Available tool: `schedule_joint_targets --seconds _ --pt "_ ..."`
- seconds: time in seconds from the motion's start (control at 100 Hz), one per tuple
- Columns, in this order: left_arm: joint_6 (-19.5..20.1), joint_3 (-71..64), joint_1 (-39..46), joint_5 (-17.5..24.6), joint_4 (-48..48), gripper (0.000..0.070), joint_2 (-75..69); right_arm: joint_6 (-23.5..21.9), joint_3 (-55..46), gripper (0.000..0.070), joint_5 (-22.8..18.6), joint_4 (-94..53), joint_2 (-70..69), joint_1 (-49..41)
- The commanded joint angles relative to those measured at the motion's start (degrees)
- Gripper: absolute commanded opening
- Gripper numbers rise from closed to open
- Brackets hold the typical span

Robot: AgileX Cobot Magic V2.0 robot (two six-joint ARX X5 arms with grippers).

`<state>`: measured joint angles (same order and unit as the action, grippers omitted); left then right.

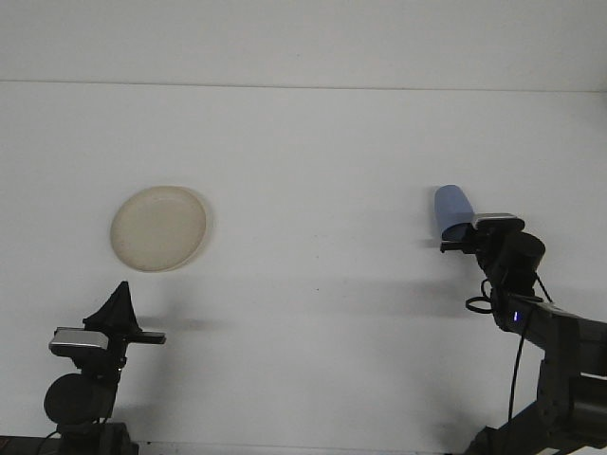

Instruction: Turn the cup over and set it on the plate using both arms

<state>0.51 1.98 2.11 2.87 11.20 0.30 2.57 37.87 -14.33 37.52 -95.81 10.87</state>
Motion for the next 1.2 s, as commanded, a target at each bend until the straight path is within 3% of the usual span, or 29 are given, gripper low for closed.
schedule_joint_targets --seconds 0.0,0.33,0.69,0.94,1.19 --pt "-0.1 -1.1 0.0 -0.3 0.9 0.0011 -0.1 -0.3 0.5 0.0003 0.2 -0.2 2.3 -0.3" --pt "-0.1 -1.1 0.0 -0.3 0.9 0.0011 -0.1 -0.9 0.5 0.0003 0.9 -19.3 24.8 -4.9" --pt "-0.1 -1.1 0.0 -0.3 0.9 0.0011 -0.1 -6.3 6.9 0.0003 4.3 -52.3 47.1 -14.4" --pt "-0.1 -1.1 0.0 -0.3 0.9 0.0011 -0.1 -11.3 23.6 0.0003 8.6 -80.5 45.5 -23.3" --pt "-0.1 -1.1 0.0 -0.3 0.9 0.0011 -0.1 -11.3 39.4 0.0003 10.1 -98.1 33.9 -31.2"
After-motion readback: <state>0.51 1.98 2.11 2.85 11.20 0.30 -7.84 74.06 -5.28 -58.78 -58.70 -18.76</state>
